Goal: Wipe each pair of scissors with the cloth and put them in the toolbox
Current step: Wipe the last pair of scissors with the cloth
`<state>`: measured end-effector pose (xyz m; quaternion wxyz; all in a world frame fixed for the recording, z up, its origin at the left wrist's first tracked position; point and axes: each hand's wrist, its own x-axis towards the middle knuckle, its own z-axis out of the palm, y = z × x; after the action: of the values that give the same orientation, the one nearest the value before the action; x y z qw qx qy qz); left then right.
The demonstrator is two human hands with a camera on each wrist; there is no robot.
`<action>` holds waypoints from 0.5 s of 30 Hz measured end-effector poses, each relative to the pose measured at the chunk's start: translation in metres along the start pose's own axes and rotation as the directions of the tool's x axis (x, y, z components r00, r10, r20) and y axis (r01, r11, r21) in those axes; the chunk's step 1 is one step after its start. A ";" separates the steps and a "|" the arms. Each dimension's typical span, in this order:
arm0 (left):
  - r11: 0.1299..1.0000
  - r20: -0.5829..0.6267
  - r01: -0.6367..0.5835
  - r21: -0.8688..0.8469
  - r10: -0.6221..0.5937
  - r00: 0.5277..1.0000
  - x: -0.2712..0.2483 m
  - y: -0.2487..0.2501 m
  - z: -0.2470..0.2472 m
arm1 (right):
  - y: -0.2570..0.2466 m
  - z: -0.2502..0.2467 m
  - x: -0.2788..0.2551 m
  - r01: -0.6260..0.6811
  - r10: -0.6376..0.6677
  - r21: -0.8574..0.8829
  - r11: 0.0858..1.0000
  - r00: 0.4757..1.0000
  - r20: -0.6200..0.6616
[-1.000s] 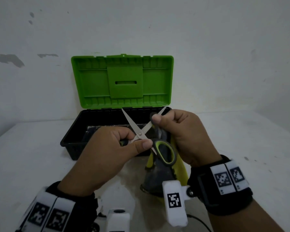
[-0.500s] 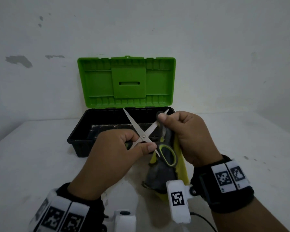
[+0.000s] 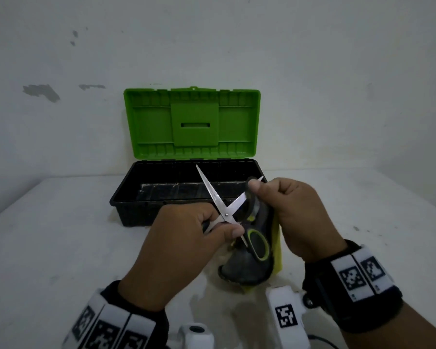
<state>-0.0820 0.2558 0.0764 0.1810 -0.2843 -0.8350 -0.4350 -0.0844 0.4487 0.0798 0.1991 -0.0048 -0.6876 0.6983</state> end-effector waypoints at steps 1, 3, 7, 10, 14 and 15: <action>1.000 0.004 0.006 -0.001 -0.006 1.000 -0.001 0.002 0.000 | -0.002 -0.003 0.001 -0.002 0.002 0.015 1.000 0.999 -0.034; 1.000 0.011 0.021 0.015 -0.021 1.000 -0.003 0.005 0.000 | -0.007 -0.006 -0.001 0.009 -0.011 -0.034 0.999 0.998 -0.055; 0.995 -0.005 0.055 0.079 -0.055 0.998 -0.009 0.005 0.002 | -0.015 -0.008 -0.021 0.104 -0.109 -0.235 0.966 0.994 -0.007; 0.975 0.010 0.019 0.221 -0.022 1.000 -0.012 0.005 0.007 | -0.016 0.001 -0.034 0.133 -0.115 -0.324 0.937 0.991 0.073; 0.933 -0.031 -0.065 0.354 0.081 0.996 -0.014 0.010 0.008 | -0.008 0.013 -0.042 0.094 -0.077 -0.358 0.929 0.995 0.061; 0.933 -0.036 -0.082 0.350 0.101 0.994 -0.016 0.010 0.007 | -0.007 0.013 -0.043 0.074 -0.059 -0.341 0.937 0.997 0.052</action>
<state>-0.0639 0.2614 0.0704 0.2706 -0.2747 -0.8794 -0.2792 -0.0465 0.4242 0.0758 0.2047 -0.0019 -0.8022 0.5609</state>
